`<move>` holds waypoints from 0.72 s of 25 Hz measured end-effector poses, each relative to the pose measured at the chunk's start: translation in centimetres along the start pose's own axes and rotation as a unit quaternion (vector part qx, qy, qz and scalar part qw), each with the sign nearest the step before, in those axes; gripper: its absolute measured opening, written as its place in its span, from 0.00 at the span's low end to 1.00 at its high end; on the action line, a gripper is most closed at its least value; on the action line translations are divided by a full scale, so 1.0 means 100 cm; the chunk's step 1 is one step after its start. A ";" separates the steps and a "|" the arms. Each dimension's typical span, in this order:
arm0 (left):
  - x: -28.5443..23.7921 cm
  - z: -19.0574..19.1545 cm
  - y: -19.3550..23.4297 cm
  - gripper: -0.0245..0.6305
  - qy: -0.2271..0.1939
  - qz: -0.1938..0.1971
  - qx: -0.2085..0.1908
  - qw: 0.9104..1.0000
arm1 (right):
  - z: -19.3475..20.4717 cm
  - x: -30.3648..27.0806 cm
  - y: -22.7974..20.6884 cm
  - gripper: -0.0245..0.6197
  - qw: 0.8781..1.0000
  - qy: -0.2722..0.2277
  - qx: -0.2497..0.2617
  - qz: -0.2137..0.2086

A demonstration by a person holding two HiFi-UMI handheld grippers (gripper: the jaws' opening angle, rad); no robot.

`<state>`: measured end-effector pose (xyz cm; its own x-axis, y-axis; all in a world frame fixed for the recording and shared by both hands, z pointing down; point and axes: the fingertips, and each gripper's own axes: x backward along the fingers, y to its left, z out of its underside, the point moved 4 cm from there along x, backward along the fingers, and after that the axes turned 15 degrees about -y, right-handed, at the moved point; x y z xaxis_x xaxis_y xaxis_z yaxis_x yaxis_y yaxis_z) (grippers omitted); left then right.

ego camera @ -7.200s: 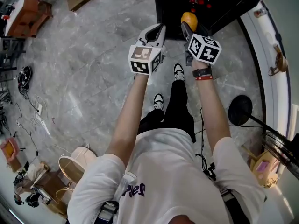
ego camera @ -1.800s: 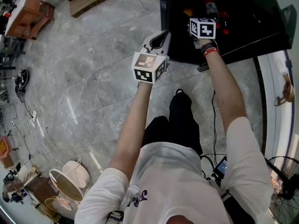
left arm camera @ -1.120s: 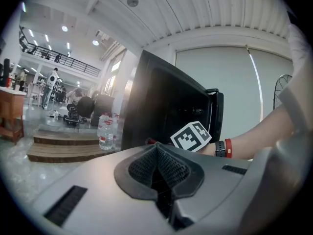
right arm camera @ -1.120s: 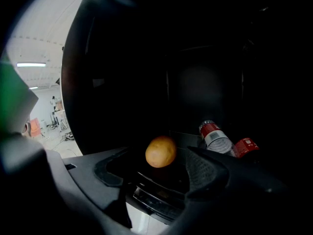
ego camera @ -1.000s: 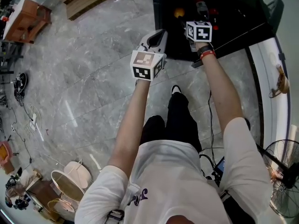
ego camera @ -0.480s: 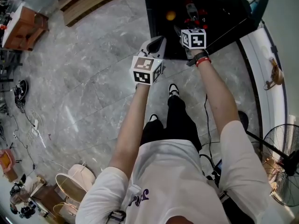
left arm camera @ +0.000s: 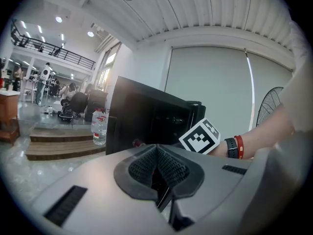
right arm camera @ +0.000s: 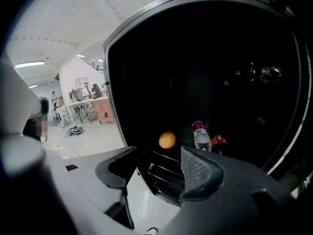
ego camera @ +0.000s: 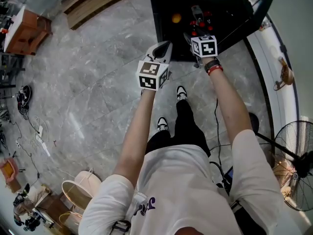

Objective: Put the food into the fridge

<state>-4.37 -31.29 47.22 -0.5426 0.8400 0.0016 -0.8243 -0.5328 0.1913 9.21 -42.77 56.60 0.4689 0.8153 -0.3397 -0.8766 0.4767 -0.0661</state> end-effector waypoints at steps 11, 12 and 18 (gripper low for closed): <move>0.025 -0.015 -0.011 0.07 0.004 -0.005 0.005 1.000 | -0.010 0.048 0.021 0.49 1.000 0.012 0.020 -0.003; 0.026 -0.017 -0.013 0.07 0.003 -0.005 0.005 1.000 | -0.012 0.052 0.022 0.49 1.000 0.010 0.019 -0.002; 0.034 -0.024 -0.022 0.07 -0.004 0.002 0.002 1.000 | -0.018 0.071 0.022 0.48 1.000 -0.001 0.021 0.011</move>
<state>-4.74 -27.50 44.45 -0.5439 0.8391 0.0091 -0.8222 -0.5351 0.1943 10.47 -36.51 52.35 0.4497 0.8264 -0.3389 -0.8815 0.4719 -0.0189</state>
